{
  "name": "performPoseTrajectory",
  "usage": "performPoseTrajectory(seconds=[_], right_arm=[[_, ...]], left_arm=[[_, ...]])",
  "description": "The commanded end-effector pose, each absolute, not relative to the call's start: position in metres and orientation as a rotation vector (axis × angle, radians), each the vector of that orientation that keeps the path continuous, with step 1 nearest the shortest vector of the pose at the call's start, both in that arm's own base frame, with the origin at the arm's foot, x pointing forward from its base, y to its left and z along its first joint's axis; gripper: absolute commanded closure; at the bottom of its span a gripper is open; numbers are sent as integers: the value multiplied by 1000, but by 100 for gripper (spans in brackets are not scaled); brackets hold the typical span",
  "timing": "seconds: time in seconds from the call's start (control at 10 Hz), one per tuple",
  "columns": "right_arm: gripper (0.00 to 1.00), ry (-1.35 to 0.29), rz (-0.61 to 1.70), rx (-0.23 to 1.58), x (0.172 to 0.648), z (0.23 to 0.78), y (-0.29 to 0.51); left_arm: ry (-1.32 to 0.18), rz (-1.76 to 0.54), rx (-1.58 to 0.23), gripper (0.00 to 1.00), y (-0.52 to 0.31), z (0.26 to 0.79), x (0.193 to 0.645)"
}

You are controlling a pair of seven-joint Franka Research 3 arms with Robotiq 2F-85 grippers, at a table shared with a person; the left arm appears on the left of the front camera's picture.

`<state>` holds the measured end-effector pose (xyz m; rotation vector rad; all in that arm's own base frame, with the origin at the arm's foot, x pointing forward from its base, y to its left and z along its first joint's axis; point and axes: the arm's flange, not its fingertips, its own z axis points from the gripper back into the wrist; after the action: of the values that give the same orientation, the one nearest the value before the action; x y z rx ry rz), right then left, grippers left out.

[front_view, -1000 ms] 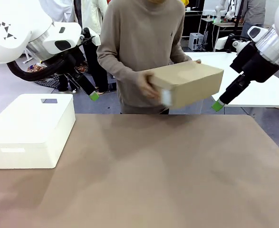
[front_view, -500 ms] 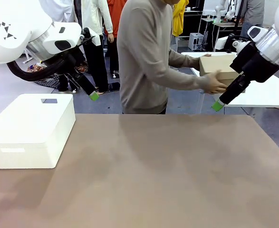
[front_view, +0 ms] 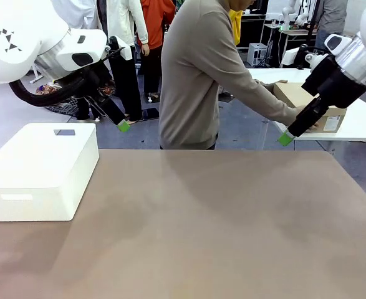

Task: Pack the shoes into the box.
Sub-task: Press down on the lid of the Shoes Box.

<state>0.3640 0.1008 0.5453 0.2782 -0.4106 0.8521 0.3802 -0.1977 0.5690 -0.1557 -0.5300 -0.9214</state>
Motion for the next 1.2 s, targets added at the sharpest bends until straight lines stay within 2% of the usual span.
performPoseTrajectory(seconds=[0.0,1.1], right_arm=[[14,-410,849,265,364,546,101],[14,-410,849,265,364,546,101]], left_arm=[[-535,-921,-157,0,-198,570,382],[-535,-921,-157,0,-198,570,382]])
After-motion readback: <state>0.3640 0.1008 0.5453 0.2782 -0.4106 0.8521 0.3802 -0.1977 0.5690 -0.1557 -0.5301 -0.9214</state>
